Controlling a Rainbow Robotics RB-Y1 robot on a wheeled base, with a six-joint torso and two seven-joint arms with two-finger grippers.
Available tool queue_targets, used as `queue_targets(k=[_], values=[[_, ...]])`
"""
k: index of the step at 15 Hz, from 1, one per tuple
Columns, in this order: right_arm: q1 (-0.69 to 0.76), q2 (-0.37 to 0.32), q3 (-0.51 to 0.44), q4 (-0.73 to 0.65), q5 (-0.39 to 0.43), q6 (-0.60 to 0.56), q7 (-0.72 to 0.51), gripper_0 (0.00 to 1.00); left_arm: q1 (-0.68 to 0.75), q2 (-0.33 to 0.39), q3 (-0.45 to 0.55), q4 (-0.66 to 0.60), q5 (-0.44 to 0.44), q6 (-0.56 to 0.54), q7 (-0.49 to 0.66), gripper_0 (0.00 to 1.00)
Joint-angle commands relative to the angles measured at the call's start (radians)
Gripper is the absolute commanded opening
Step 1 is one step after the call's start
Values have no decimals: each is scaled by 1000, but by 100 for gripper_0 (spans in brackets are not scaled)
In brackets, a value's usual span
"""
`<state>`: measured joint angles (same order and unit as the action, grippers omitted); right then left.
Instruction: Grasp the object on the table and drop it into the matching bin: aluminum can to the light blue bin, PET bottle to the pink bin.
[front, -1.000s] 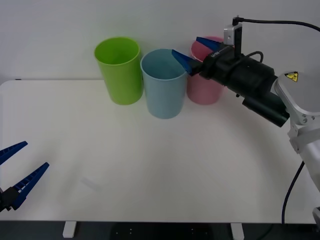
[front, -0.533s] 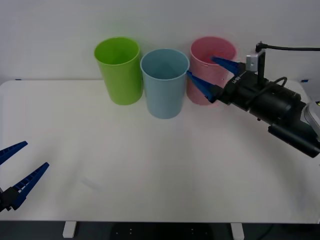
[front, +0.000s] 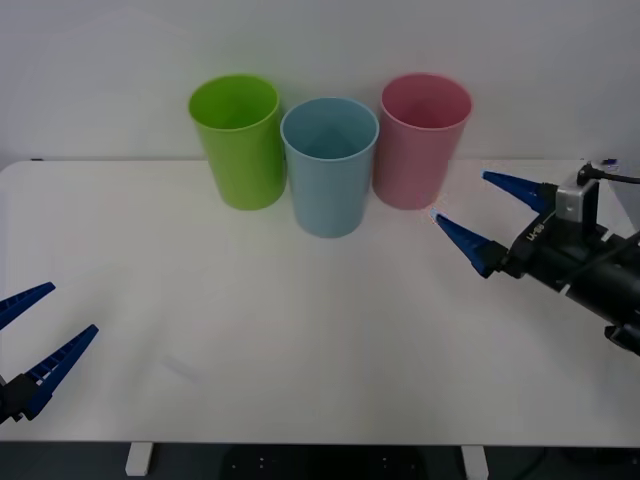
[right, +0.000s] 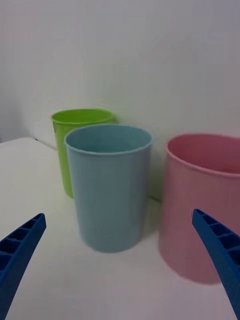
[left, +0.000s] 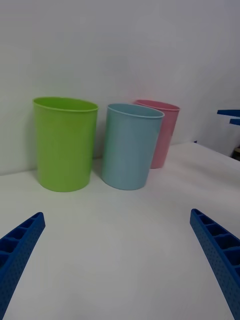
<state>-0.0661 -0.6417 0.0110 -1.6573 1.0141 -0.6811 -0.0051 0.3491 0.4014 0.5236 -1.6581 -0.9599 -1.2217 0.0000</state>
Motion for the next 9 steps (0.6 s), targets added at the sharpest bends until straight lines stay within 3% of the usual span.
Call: queue_targets(k=[1,3,9], values=[[72,2,-82,-2,1,-91,2,100,0,0,0,0,0,0,0,100],[134,4,-141,-7,0,-144,-1,100,0,0,0,0,0,0,0,100],[333,13,-269,-79,-3,-150,-7,100,0,0,0,0,0,0,0,100]])
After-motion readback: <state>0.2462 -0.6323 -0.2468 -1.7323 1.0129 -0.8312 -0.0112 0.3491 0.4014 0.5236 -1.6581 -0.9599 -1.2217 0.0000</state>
